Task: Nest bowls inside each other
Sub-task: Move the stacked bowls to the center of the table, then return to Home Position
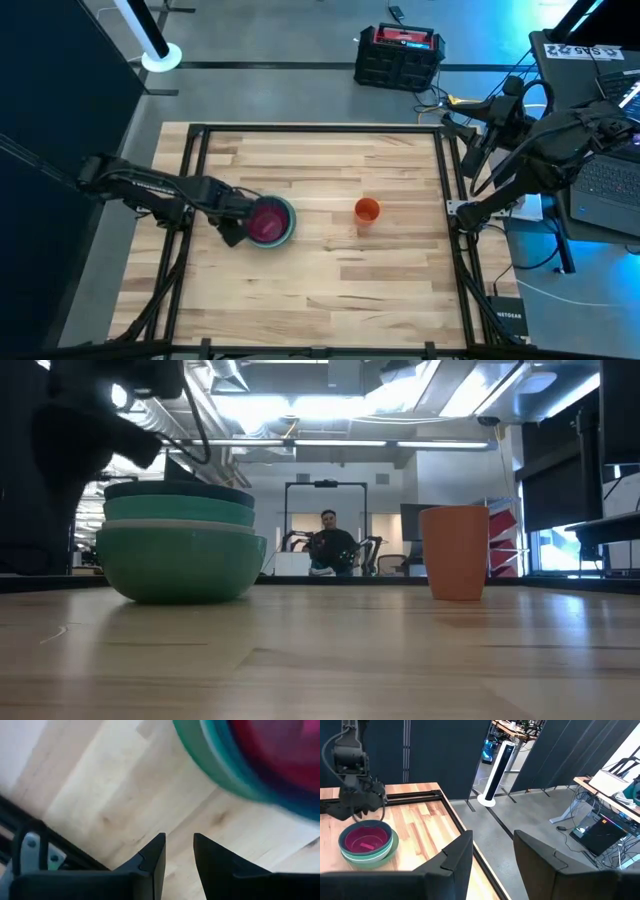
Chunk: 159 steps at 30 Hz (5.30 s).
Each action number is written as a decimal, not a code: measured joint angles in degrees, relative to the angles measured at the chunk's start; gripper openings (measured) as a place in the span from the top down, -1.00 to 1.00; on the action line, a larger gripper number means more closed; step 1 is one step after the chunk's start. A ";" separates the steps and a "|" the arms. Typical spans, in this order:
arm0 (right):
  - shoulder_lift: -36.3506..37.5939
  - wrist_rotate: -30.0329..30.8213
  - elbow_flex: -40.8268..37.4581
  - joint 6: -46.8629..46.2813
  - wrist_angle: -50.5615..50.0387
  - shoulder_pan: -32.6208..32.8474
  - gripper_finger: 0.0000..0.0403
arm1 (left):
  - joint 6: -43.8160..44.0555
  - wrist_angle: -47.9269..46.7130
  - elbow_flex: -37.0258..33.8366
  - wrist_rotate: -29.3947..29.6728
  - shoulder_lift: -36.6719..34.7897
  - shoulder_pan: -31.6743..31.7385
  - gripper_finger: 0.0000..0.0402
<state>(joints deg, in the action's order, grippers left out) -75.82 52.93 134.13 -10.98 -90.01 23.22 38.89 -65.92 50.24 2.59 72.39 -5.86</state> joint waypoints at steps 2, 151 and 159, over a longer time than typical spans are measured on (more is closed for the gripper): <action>0.00 0.00 0.00 0.11 0.00 0.00 0.35 | -2.69 1.66 -1.99 -0.31 -0.41 -0.23 0.58; -20.74 -51.11 -0.01 8.95 47.31 -15.16 1.00 | -39.98 -3.94 35.68 -9.97 -32.92 17.01 1.00; -9.56 -46.26 -0.03 9.16 35.93 -17.27 1.00 | -39.72 -3.94 35.67 -8.70 -32.92 17.01 1.00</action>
<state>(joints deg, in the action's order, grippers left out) -85.37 6.67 134.10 -1.82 -54.08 5.96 -0.83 -69.87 85.91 -6.11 39.46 11.16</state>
